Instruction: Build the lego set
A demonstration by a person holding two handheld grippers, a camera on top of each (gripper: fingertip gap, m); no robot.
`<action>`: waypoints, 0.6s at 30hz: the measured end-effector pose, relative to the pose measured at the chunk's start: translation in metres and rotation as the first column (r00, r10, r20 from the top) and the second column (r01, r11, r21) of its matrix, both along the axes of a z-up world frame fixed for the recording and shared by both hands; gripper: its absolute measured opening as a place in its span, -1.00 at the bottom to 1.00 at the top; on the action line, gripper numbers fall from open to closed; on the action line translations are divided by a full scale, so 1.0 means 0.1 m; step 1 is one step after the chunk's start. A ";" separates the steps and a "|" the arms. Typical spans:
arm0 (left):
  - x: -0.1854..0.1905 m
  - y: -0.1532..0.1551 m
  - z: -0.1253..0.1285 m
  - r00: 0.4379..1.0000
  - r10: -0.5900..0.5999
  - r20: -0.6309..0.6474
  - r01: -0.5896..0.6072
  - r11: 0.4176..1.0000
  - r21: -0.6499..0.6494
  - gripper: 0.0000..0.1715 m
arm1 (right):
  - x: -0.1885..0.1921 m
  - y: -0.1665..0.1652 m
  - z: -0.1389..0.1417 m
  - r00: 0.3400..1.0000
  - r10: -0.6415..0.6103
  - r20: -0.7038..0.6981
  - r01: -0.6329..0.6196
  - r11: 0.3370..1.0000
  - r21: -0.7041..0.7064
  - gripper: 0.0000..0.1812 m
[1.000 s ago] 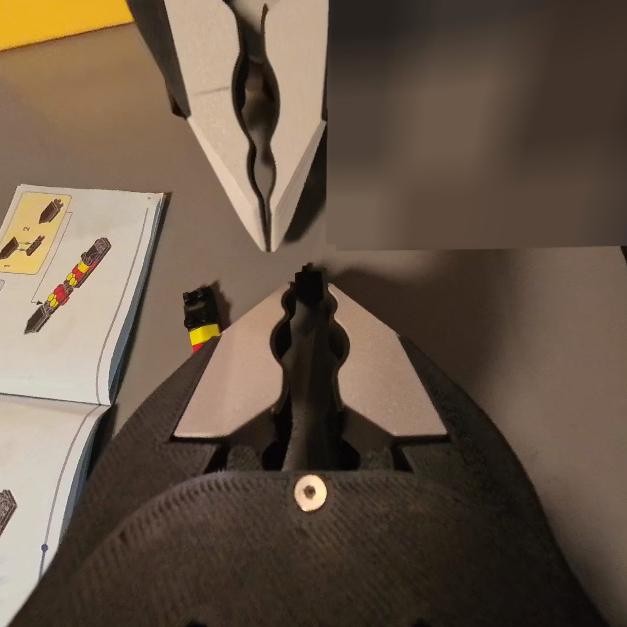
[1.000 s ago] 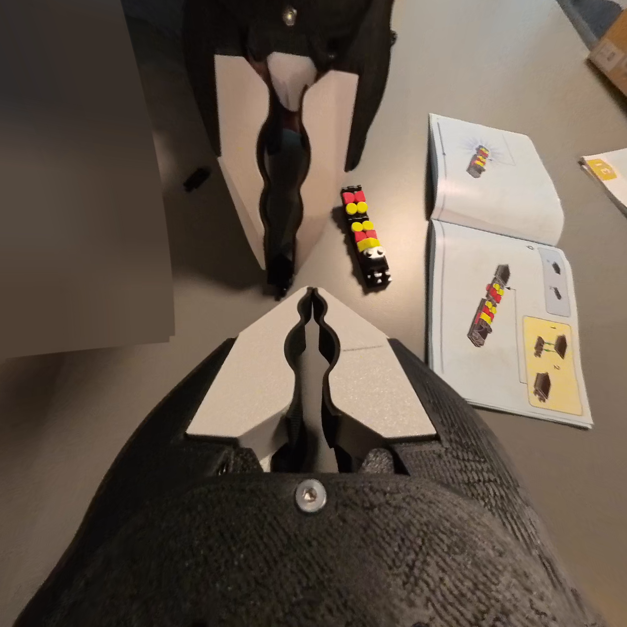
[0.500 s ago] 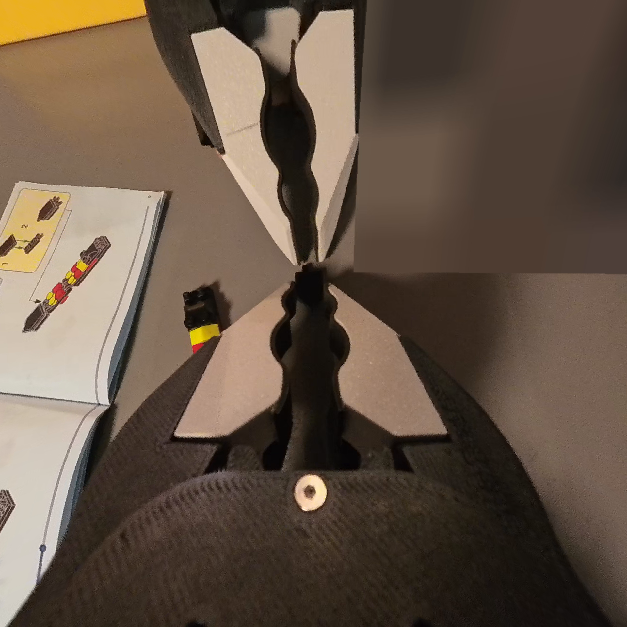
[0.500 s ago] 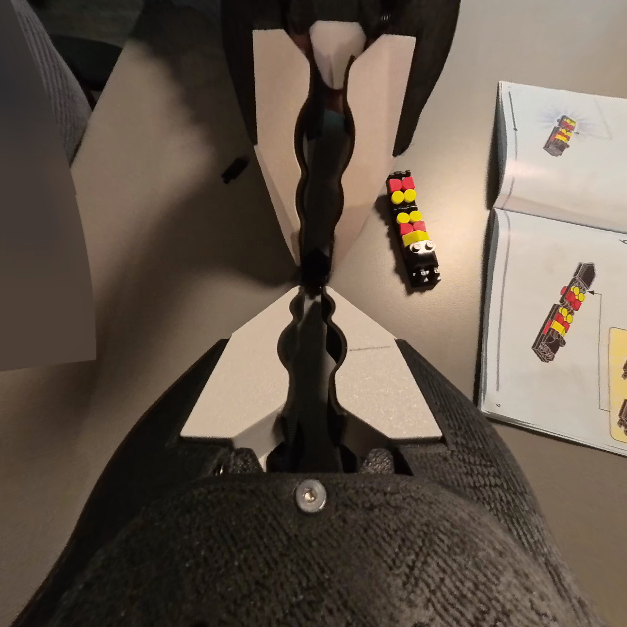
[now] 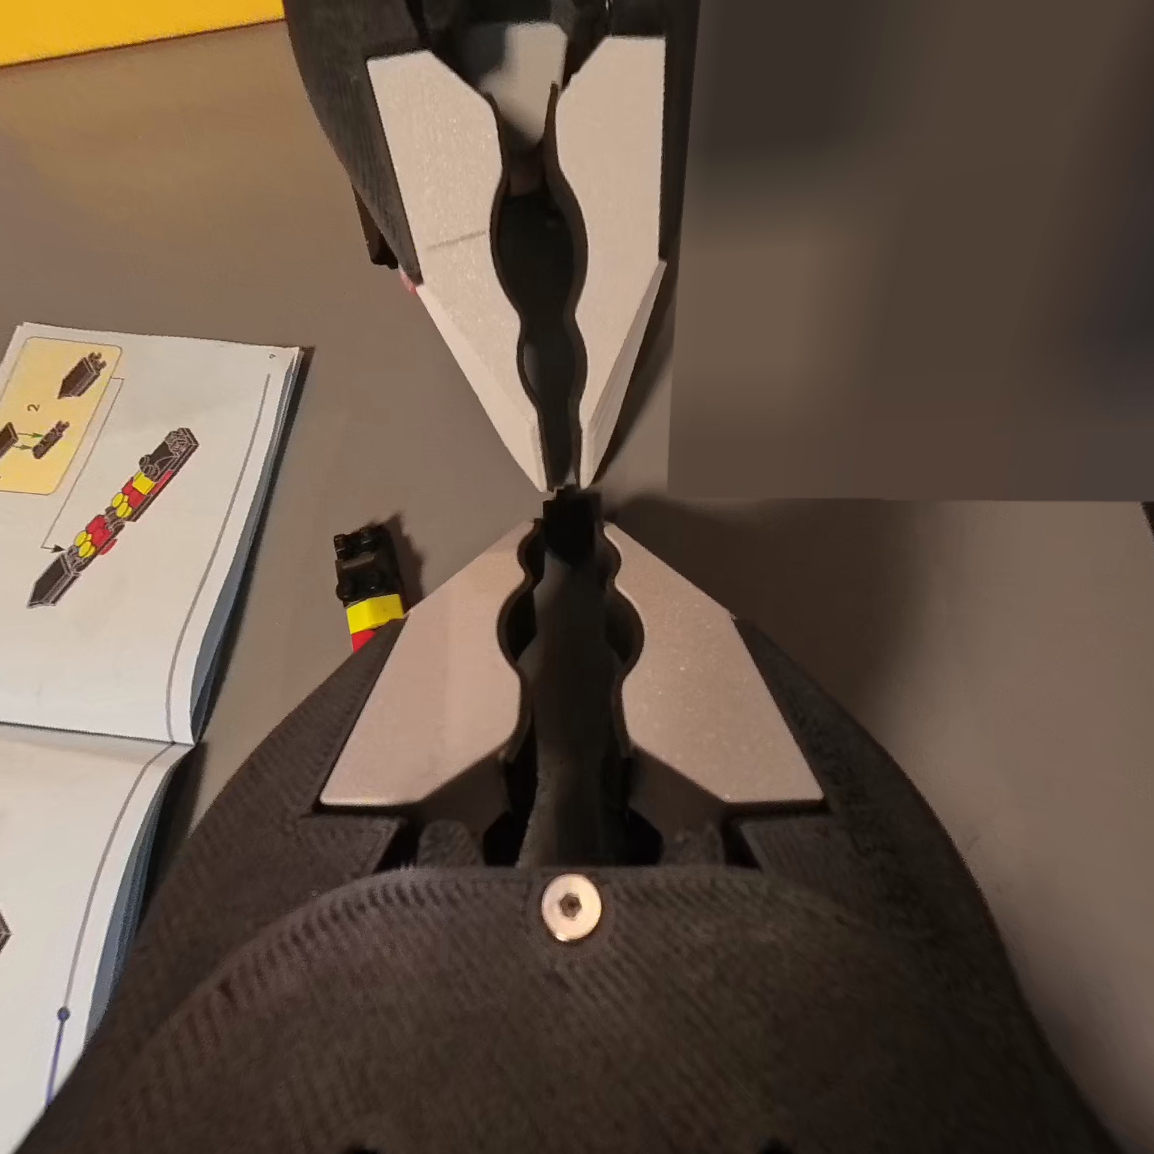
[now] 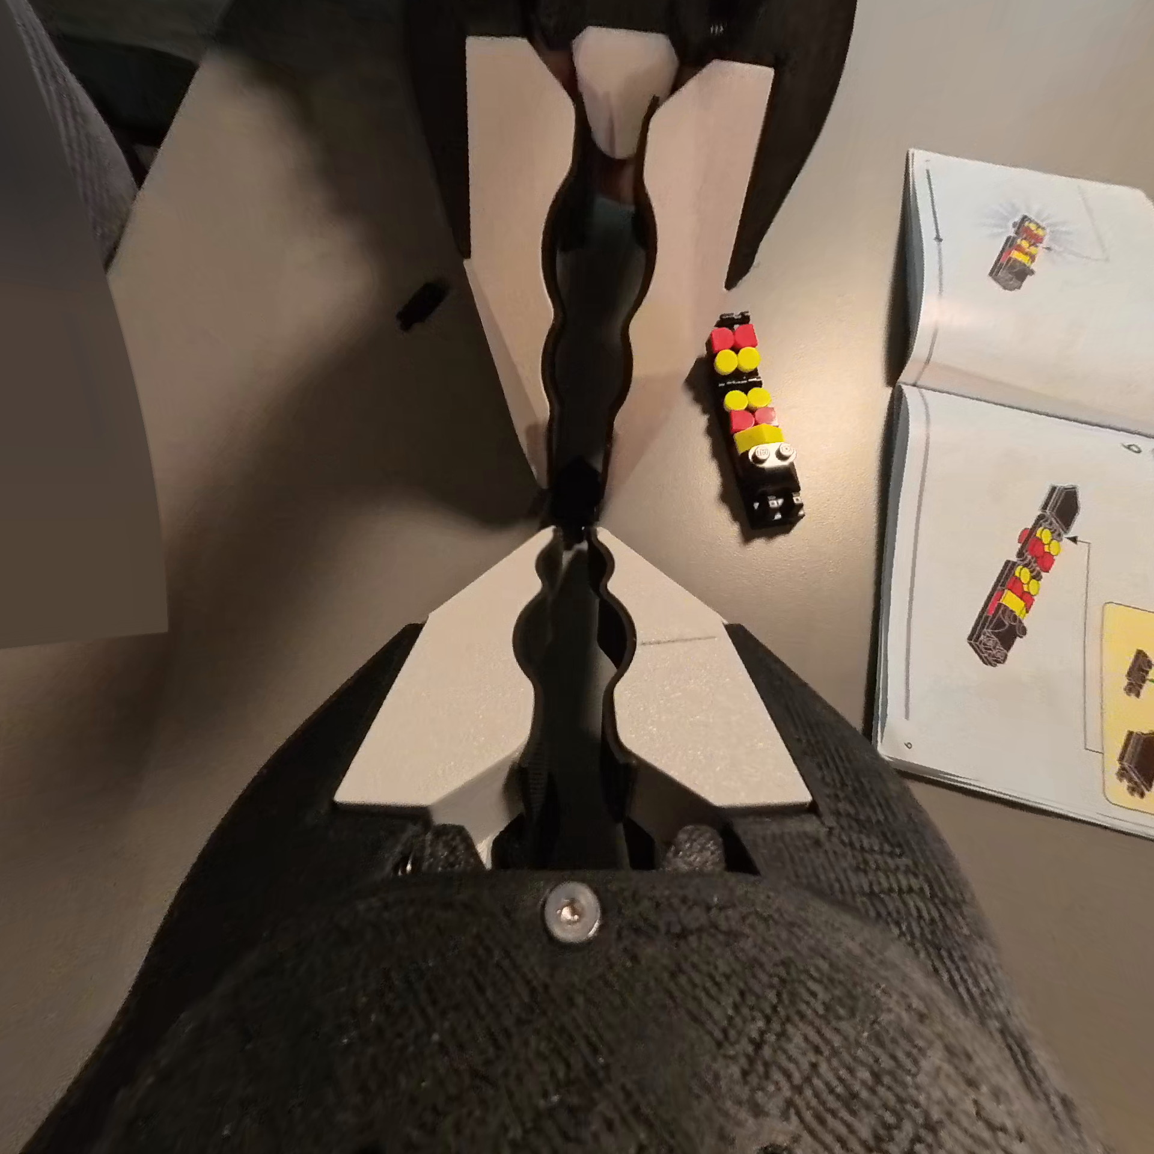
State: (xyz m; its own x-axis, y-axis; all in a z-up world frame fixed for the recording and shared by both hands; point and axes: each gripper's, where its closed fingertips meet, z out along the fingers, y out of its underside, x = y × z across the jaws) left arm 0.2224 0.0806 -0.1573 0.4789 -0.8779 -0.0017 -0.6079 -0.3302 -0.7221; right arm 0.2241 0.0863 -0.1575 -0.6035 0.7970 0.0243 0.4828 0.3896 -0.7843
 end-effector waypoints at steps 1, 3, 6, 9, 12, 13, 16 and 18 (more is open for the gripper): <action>0.00 0.00 0.00 1.000 0.000 0.004 0.000 1.000 -0.002 -0.82 | 0.00 0.00 -0.01 1.000 -0.001 0.005 0.001 1.000 0.000 -0.93; 0.00 0.00 0.00 1.000 0.000 0.010 0.000 1.000 -0.006 -0.82 | -0.01 0.00 -0.02 1.000 -0.006 0.014 0.006 1.000 -0.003 -0.95; 0.00 0.00 0.00 1.000 0.002 0.018 -0.001 1.000 -0.012 -0.82 | -0.02 -0.01 -0.02 1.000 -0.012 0.027 0.013 1.000 -0.017 -0.99; 0.00 -0.03 0.01 0.999 -0.001 0.046 0.003 0.999 -0.050 -0.82 | -0.02 -0.04 -0.01 0.997 -0.025 0.078 0.033 0.994 -0.100 -0.99; -0.01 -0.05 0.08 0.992 0.031 0.125 -0.013 0.990 -0.138 -0.82 | -0.02 -0.07 0.05 0.988 -0.046 0.148 0.083 0.964 -0.254 -0.99; -0.02 -0.07 0.09 0.989 0.039 0.142 -0.014 0.985 -0.173 -0.82 | -0.03 -0.05 0.06 0.984 -0.054 0.171 0.103 0.951 -0.293 -1.00; -0.12 -0.07 0.01 0.994 0.056 0.094 -0.035 0.978 -0.206 -0.82 | -0.03 0.00 0.08 0.967 -0.079 0.241 0.170 0.907 -0.385 -1.00; -0.16 -0.08 -0.01 0.997 0.051 0.060 -0.039 0.981 -0.191 -0.82 | -0.02 0.01 0.09 0.956 -0.081 0.282 0.203 0.875 -0.440 -1.00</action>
State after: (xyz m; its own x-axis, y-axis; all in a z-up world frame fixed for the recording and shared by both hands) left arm 0.2063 0.0724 -0.1583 0.5117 -0.8368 0.1947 -0.5433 -0.4908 -0.6812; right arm 0.2218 0.0877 -0.1485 -0.4202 0.7575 -0.4996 0.7062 -0.0726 -0.7042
